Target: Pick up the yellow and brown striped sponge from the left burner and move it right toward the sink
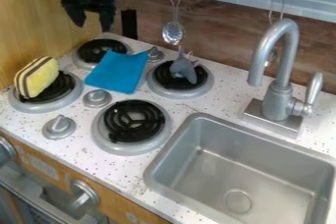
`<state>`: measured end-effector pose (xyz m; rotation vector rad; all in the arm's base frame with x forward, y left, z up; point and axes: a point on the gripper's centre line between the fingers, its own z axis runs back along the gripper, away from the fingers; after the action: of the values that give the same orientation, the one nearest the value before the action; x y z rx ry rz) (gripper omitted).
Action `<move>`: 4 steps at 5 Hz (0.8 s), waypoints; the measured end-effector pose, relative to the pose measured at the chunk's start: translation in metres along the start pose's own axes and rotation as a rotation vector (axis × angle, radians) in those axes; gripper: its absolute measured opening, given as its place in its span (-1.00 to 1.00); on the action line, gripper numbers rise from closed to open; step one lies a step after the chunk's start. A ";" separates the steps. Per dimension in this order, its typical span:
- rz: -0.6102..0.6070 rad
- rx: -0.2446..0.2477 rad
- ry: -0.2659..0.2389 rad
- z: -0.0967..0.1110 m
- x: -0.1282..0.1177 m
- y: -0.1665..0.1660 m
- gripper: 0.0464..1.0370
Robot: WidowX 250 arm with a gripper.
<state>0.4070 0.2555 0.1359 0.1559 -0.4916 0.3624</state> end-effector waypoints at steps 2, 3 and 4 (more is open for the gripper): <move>0.029 -0.010 0.098 -0.027 -0.030 0.001 0.93; 0.037 -0.019 0.087 -0.019 -0.032 0.011 0.93; 0.078 0.006 0.035 0.014 -0.027 0.042 0.93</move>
<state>0.3634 0.2826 0.1371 0.1365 -0.4625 0.4427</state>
